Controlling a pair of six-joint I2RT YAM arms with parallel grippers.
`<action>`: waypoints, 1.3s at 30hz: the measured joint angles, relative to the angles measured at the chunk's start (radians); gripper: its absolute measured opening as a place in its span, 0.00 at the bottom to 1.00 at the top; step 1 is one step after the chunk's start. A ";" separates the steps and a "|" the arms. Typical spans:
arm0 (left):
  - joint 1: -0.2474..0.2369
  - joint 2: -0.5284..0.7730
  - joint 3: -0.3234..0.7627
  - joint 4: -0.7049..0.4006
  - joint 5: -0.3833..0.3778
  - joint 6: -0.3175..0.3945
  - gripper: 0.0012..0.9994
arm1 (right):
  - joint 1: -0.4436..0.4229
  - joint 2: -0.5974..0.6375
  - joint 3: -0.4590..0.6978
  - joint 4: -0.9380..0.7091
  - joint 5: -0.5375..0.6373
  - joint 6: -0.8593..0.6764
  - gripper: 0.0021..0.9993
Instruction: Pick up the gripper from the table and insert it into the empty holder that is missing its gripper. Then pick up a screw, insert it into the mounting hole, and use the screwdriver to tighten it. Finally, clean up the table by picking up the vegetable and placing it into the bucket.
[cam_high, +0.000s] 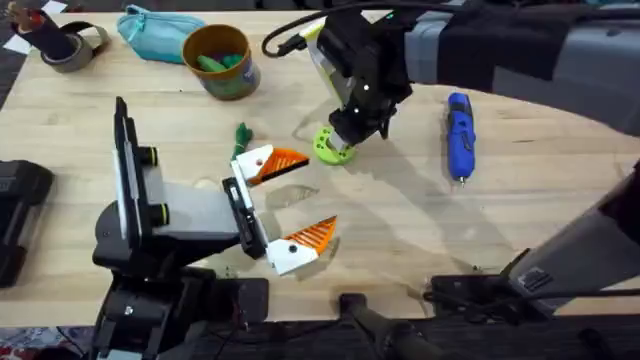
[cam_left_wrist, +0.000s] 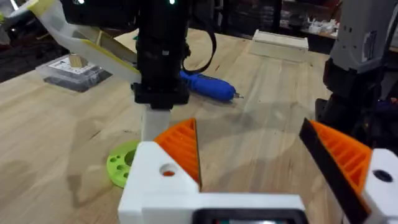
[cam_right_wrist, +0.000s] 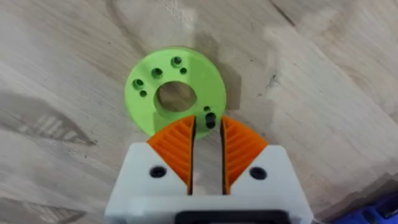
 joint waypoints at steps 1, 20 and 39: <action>0.000 0.000 0.000 0.000 0.000 0.000 0.99 | 0.000 0.000 0.000 0.000 0.000 0.000 0.25; 0.000 0.000 0.000 0.000 0.000 0.000 0.99 | 0.000 0.018 0.001 -0.002 0.000 -0.003 0.19; 0.000 0.000 0.000 0.000 0.000 0.000 0.99 | -0.002 0.019 0.002 0.017 0.001 -0.003 0.18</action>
